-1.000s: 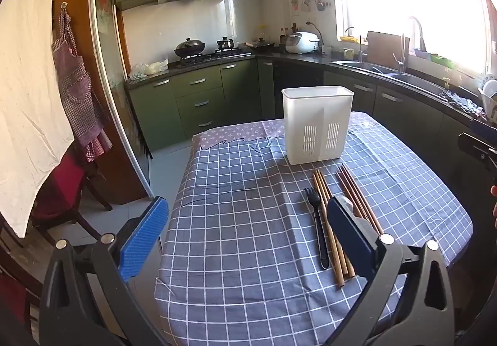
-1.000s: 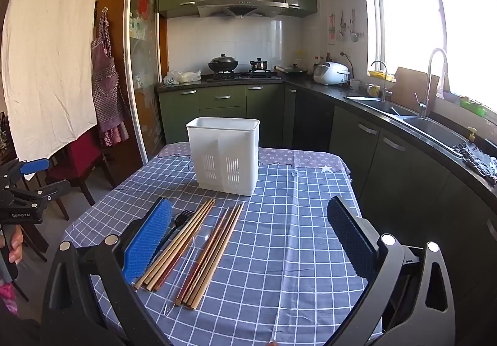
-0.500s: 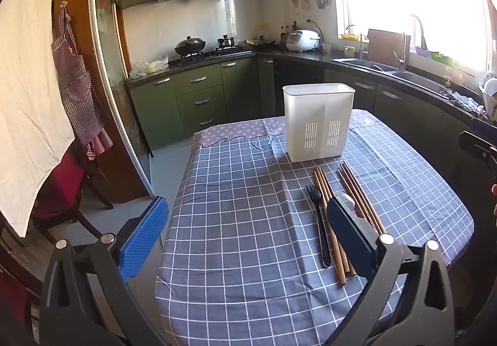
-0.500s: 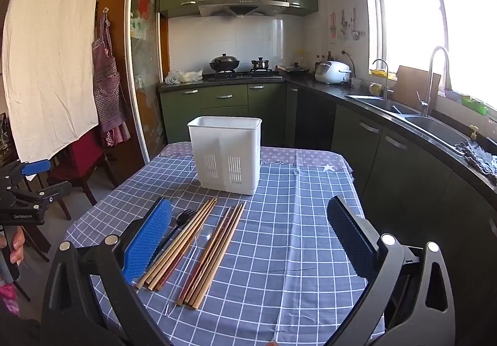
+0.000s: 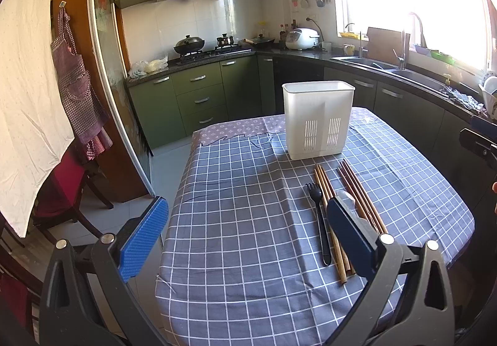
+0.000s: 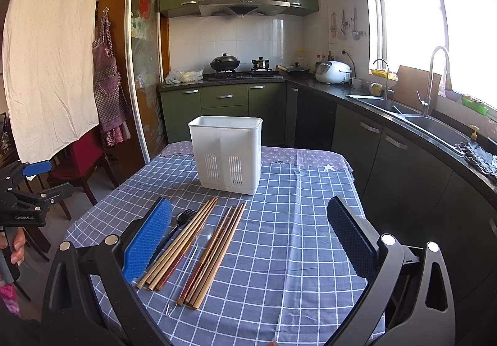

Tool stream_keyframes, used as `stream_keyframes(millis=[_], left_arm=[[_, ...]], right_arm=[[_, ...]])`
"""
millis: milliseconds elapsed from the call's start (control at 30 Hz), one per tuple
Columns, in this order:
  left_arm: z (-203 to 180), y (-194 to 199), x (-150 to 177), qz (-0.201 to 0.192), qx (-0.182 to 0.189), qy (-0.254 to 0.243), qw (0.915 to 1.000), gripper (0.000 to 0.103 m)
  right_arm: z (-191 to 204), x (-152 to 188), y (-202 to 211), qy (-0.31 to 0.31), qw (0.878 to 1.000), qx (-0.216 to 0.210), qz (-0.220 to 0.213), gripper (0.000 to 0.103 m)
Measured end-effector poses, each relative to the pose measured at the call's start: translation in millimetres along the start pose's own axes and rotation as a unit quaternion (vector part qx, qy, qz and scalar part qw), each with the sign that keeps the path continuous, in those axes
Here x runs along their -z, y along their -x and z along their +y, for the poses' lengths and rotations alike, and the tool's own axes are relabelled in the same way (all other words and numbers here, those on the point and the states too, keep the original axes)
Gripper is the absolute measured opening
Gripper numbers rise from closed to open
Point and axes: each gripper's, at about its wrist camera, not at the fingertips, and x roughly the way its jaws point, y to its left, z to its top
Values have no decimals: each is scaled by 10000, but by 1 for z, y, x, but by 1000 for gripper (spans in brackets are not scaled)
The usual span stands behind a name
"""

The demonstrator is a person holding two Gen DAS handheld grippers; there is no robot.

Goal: Organize utensils

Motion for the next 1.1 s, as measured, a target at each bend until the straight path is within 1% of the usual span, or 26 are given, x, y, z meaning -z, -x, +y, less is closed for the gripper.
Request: stream_keyframes(millis=[1100], left_arm=[[-1,-2,4,44,-11,-28,10000,97]], right_arm=[[0,2,-4,6,10000,-43,18,99]])
